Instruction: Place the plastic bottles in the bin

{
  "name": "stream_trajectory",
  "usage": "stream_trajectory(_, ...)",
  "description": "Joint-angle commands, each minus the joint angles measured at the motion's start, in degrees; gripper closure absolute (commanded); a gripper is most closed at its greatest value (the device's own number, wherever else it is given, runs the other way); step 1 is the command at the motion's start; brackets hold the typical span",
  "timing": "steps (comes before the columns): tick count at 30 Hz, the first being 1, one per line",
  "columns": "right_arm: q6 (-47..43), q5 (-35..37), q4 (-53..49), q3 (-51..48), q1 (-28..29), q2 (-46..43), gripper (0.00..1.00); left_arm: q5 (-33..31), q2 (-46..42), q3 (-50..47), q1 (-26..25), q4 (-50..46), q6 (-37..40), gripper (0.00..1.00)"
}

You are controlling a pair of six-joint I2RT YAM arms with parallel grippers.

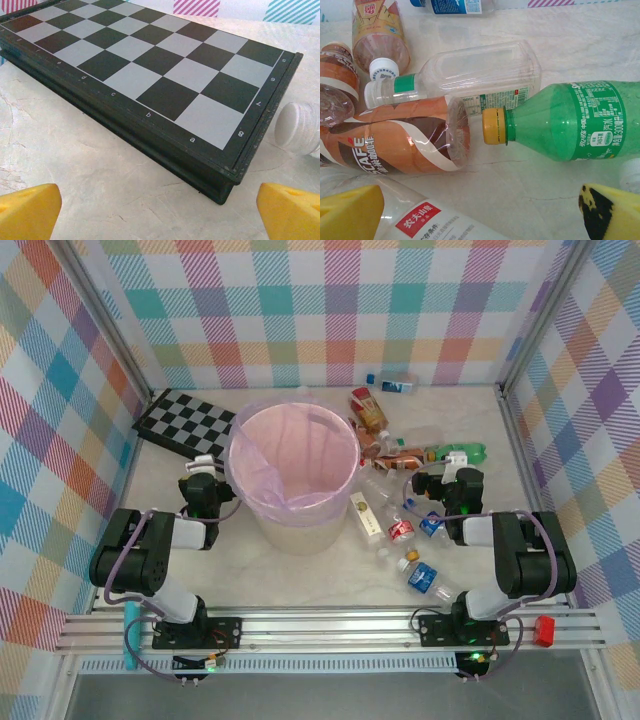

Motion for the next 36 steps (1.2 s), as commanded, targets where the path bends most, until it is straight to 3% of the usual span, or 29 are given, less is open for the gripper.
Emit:
stream_trajectory(1, 0.39, -0.42, 1.15, 0.75, -0.42, 0.24, 0.01, 0.61, 0.14, -0.19, -0.28, 1.11, 0.29, 0.0)
stream_trajectory(29, 0.43, -0.86, 1.09, 0.76, -0.67, 0.07, 0.01, 0.36, -0.57, -0.49, -0.15, 1.51, 0.37, 0.0)
stream_trajectory(31, 0.18, -1.87, -4.41, 2.57, -0.65, -2.17, 0.0, -0.58, -6.65, 0.22, -0.2, -5.09, 0.08, 0.0)
stream_trajectory(33, -0.27, -2.83, -15.91, 6.53, -0.68, -7.11, 0.0, -2.52, -15.42, 2.85, -0.11, -17.64, 0.37, 0.0)
stream_trajectory(36, -1.64, -3.14, -26.19, 10.56, -0.65, -12.01, 0.01, -6.86, -22.05, 4.84, -0.11, -25.91, -0.77, 0.0)
